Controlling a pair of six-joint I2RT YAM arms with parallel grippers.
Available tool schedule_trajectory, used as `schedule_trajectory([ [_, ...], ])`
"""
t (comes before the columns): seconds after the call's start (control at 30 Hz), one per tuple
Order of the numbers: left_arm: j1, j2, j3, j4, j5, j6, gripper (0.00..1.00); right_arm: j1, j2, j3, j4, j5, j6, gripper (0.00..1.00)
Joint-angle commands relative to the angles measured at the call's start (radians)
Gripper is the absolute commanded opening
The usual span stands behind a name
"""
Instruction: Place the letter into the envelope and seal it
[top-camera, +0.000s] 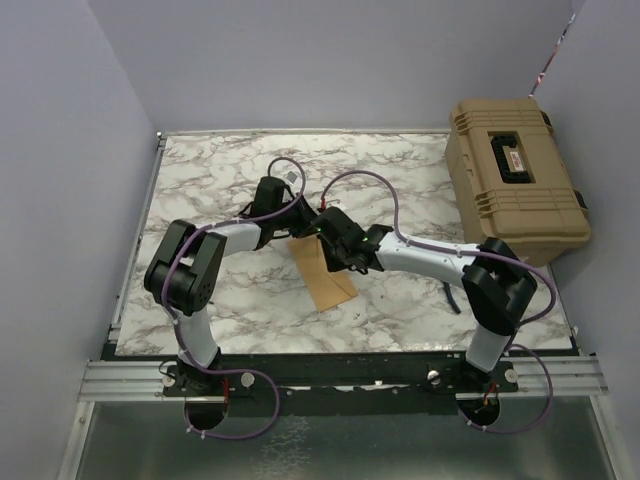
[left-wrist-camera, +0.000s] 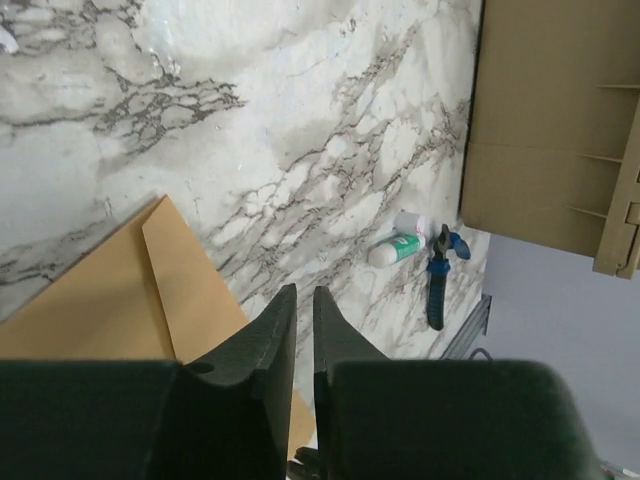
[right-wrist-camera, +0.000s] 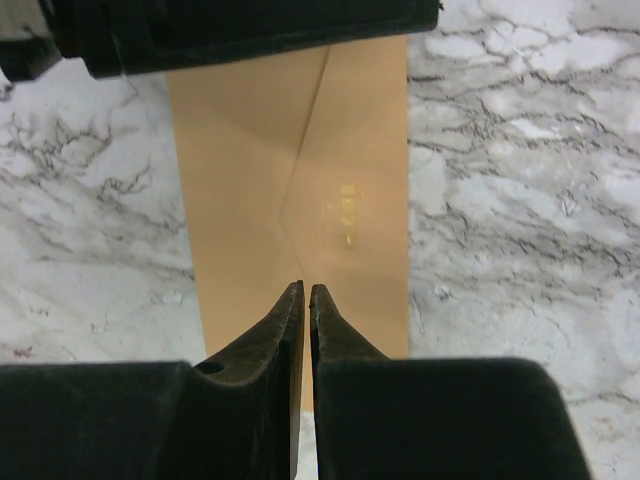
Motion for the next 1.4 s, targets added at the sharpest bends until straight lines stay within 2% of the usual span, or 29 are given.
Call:
schedule_trajectory([
  [0.0,0.006,0.078,0.043,-0.083,-0.059,0.080,0.09,0.000,0.087,0.052,0.058,0.072,0.016,0.09],
  [0.23,0.014,0.136,0.077,-0.132,-0.091,0.148,0.00,-0.001,0.160,0.114,0.088,0.117,0.001,0.09],
  [0.6,0.018,0.161,-0.011,-0.133,-0.137,0.105,0.00,-0.017,0.278,0.188,0.103,0.105,-0.035,0.09],
  [0.77,0.025,0.162,-0.023,-0.125,-0.134,0.103,0.00,-0.021,0.316,0.226,0.041,0.105,-0.027,0.08],
  [1.07,0.030,0.179,-0.014,-0.111,-0.117,0.088,0.00,-0.021,0.317,0.187,0.011,0.038,-0.020,0.06],
  [1.37,0.041,0.201,0.007,-0.113,-0.095,0.071,0.00,0.002,0.261,0.042,0.007,-0.077,-0.015,0.01],
])
